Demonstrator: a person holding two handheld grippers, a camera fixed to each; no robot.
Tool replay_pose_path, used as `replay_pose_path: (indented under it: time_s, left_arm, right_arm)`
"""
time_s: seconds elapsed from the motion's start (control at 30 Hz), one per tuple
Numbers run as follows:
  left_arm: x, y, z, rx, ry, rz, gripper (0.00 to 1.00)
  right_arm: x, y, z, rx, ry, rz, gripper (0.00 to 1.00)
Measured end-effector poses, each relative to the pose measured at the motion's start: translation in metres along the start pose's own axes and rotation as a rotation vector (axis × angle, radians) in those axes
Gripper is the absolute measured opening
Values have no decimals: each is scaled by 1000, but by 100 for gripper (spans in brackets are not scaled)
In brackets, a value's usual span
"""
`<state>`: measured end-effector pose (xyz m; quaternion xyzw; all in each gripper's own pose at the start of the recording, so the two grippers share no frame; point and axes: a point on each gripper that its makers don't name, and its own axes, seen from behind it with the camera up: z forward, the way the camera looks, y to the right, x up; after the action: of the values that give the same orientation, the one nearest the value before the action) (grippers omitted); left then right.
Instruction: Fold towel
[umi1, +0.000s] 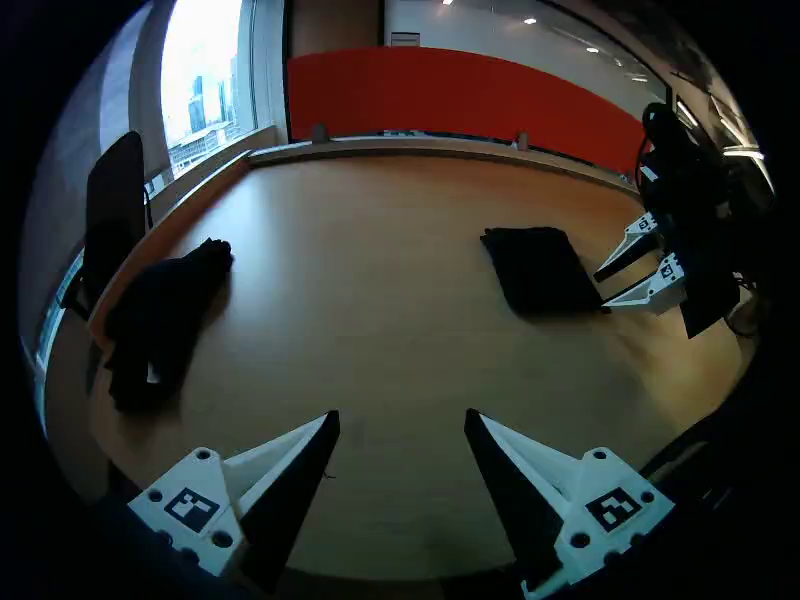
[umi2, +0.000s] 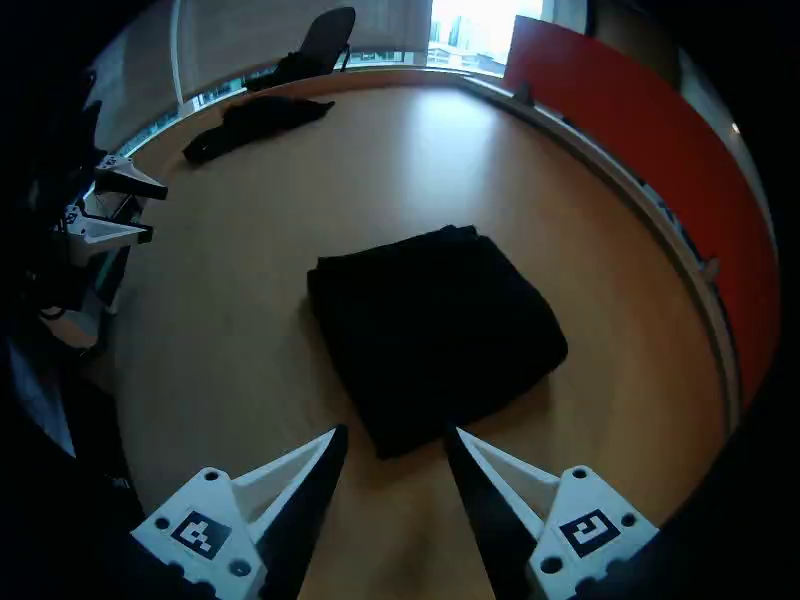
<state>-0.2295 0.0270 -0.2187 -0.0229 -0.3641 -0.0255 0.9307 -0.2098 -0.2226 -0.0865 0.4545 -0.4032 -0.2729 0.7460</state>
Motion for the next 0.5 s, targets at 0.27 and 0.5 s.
replay_pose_path:
  time_s: [0.27,0.5]
  left_arm:
    - [-3,-1,0,2,-3,3,93]
    - [-3,0,-1,-1,-2,4,93]
  right_arm:
    - [-12,-2,2,-10,-22,37,67]
    - [-17,-3,7,-18,-36,72,60]
